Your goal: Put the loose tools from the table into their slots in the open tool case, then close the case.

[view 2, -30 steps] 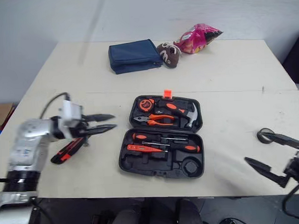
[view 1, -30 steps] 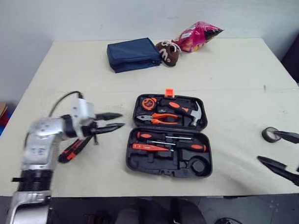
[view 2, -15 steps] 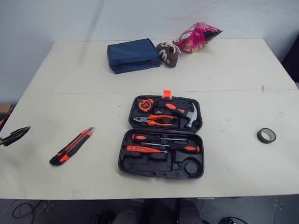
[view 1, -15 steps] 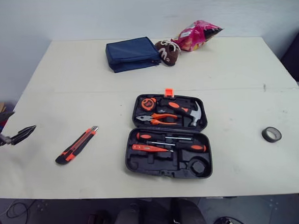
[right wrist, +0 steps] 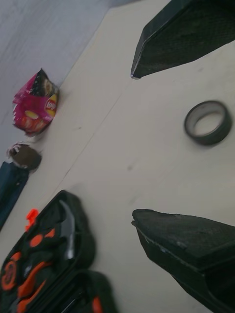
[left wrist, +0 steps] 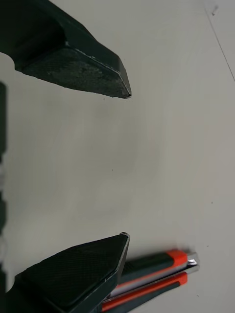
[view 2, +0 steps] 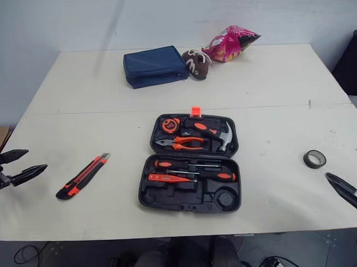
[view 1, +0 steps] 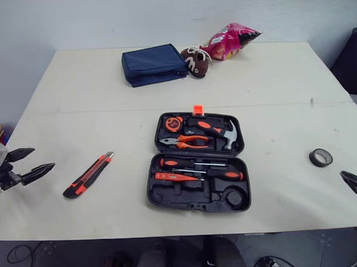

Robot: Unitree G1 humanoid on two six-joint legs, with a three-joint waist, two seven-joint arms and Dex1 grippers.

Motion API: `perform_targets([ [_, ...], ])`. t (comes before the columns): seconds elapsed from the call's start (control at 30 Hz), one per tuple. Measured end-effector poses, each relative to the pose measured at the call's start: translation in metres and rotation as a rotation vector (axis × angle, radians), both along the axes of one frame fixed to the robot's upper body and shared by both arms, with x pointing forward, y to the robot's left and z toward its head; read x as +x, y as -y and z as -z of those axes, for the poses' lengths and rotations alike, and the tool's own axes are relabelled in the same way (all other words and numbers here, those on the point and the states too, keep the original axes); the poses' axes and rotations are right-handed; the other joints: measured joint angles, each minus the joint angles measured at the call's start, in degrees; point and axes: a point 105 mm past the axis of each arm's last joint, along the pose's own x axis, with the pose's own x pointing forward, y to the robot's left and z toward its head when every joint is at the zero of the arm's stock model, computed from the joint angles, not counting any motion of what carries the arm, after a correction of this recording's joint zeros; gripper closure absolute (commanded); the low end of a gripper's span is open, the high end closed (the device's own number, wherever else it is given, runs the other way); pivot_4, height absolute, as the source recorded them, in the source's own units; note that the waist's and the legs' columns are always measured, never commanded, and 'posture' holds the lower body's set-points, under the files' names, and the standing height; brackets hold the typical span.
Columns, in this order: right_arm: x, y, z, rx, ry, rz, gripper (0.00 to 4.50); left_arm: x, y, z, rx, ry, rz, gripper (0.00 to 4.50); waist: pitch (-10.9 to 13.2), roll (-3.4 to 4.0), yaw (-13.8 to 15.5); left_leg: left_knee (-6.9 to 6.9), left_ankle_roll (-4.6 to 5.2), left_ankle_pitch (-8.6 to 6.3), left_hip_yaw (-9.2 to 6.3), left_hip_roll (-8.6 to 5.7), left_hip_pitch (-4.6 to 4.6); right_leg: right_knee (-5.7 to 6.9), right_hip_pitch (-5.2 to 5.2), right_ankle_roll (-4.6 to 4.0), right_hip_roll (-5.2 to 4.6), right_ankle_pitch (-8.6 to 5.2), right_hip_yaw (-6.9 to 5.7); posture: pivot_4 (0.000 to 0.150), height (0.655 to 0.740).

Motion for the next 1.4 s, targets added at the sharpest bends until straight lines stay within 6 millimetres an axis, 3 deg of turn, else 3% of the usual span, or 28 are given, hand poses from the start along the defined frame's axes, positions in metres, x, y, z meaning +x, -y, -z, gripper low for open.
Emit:
perform_targets([
  [0.07, 0.006, -0.013, -0.001, 0.018, 0.012, -0.045, 0.00, -0.002, 0.009, 0.002, -0.024, -0.031, 0.010, 0.02, 0.0, 0.00, 0.1, 0.00, 0.02, 0.00, 0.00, -0.01, -0.02, -0.04, 0.00, 0.00, 0.00, 0.00, 0.00, 0.150, 0.7400],
  [0.2, 0.025, -0.078, -0.004, 0.078, 0.056, -0.284, 0.00, 0.000, 0.052, 0.007, -0.046, -0.068, 0.071, 0.02, 0.0, -0.01, 0.0, 0.04, 0.00, 0.01, 0.00, -0.02, 0.00, 0.03, 0.01, 0.01, 0.00, 0.00, 0.06, 0.150, 0.7400],
  [0.33, 0.026, -0.117, -0.006, 0.126, 0.065, -0.430, 0.00, -0.003, 0.081, 0.012, -0.028, -0.115, 0.107, 0.02, 0.0, 0.01, 0.2, 0.03, -0.02, 0.02, -0.03, 0.00, -0.02, 0.02, 0.00, -0.02, 0.07, -0.01, 0.04, 0.150, 0.7400],
  [0.53, 0.019, -0.154, 0.004, 0.168, 0.034, -0.615, 0.00, -0.006, 0.083, 0.045, 0.067, -0.216, 0.012, 0.02, 0.0, -0.01, 0.1, 0.05, 0.01, 0.04, 0.00, -0.01, -0.01, -0.02, 0.02, -0.01, 0.15, -0.01, 0.06, 0.150, 0.7400],
  [0.73, 0.013, -0.158, 0.003, 0.158, 0.029, -0.683, 0.00, -0.005, 0.092, 0.050, 0.120, -0.216, 0.022, 0.02, 0.0, -0.04, 0.8, 0.05, 0.01, 0.04, -0.02, 0.00, 0.01, -0.02, 0.03, -0.02, 0.13, -0.01, 0.06, 0.150, 0.7400],
  [0.83, 0.011, -0.158, 0.006, 0.152, 0.016, -0.693, 0.00, -0.004, 0.095, 0.051, 0.131, -0.209, 0.025, 0.88, 0.0, -0.02, 1.1, 0.05, 0.01, 0.04, -0.02, 0.00, 0.02, -0.01, 0.04, -0.02, 0.11, -0.01, 0.06, 0.150, 0.7400],
  [1.0, 0.007, -0.156, 0.015, 0.136, -0.014, -0.699, 0.00, -0.002, 0.101, 0.052, 0.100, -0.198, 0.024, 2.96, -0.1, 0.01, 1.5, 0.05, -0.02, 0.05, -0.02, 0.00, 0.09, -0.02, 0.07, -0.04, 0.10, -0.02, 0.07, 0.150, 0.7400],
  [1.13, 0.004, -0.145, 0.027, 0.101, -0.035, -0.677, 0.00, -0.002, 0.114, 0.046, 0.065, -0.178, 0.099, 2.97, 0.0, -0.05, 1.6, 0.06, -0.01, 0.06, -0.03, -0.01, 0.02, 0.01, 0.07, -0.05, 0.10, -0.02, 0.02, 0.150, 0.7400],
  [1.3, 0.003, -0.111, 0.041, 0.055, -0.078, -0.604, 0.00, -0.003, 0.161, 0.005, 0.121, -0.042, 0.449, 2.97, 0.0, -0.10, 1.5, 0.10, 0.02, 0.07, -0.03, -0.04, -0.01, -0.07, 0.09, -0.02, 0.11, -0.01, 0.02, 0.150, 0.7400],
  [1.4, -0.001, -0.104, 0.048, 0.039, -0.102, -0.614, 0.00, -0.006, 0.190, -0.015, 0.106, 0.033, 0.638, 2.97, 0.0, -0.08, 1.4, 0.10, -0.03, 0.10, -0.03, 0.02, 0.01, -0.03, 0.10, -0.03, 0.25, -0.01, 0.02, 0.150, 0.7400],
])
